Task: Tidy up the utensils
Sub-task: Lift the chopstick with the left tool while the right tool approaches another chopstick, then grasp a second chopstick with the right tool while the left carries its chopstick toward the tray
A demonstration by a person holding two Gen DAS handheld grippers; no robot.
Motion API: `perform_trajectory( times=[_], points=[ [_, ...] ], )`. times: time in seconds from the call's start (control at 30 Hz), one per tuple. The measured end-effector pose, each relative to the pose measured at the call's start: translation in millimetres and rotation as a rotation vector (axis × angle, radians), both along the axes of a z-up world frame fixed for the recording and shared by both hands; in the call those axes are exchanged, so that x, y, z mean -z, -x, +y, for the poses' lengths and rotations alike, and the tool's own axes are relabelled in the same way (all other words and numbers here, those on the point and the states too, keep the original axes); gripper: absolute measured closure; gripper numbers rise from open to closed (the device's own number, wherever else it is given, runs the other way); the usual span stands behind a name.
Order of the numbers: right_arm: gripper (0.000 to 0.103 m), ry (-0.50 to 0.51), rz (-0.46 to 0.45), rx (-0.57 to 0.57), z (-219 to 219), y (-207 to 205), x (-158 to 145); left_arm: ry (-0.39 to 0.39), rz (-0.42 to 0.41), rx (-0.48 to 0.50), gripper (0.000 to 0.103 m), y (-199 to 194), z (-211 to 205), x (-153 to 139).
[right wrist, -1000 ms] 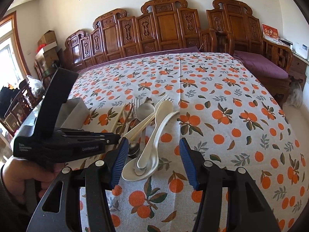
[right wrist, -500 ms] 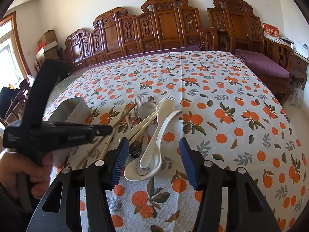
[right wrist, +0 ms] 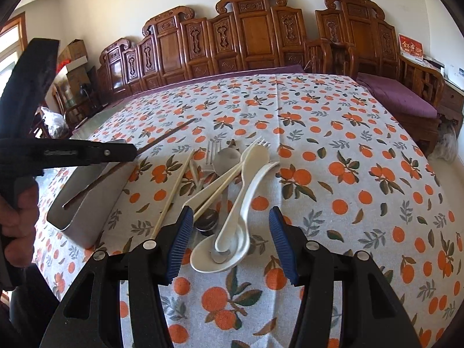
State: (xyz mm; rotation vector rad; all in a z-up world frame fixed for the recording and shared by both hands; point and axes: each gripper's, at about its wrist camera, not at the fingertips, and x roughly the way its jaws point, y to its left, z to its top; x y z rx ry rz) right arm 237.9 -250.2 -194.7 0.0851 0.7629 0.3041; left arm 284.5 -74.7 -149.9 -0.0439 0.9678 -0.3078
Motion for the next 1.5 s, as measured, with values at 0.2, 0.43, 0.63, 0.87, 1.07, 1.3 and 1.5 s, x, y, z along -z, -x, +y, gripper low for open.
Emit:
perform_trajectory(
  times=[0.2,0.43,0.63,0.87,1.07,1.3,1.5],
  points=[
    [0.06,-0.021,0.035,-0.041,17,-7,6,0.006,-0.026,-0.014,0.099,20,16,-6],
    [0.066,-0.048,0.113,-0.066,45,-19,23,0.027,-0.051,-0.026,0.099,41,30,-12],
    [0.071,0.028,0.154,-0.069,66,-22,39,0.033,-0.071,-0.021,0.099,56,33,-17],
    [0.092,0.039,0.174,-0.017,54,-20,38,0.038,-0.088,-0.018,0.099,68,35,-22],
    [0.094,0.042,0.202,-0.002,52,-21,41,0.041,-0.089,-0.019,0.099,74,35,-22],
    [0.088,0.017,0.172,-0.003,57,-19,35,0.036,-0.097,-0.018,0.099,84,34,-27],
    [0.082,0.046,0.206,-0.017,65,-23,45,0.031,-0.096,-0.021,0.099,89,33,-27]
  ],
)
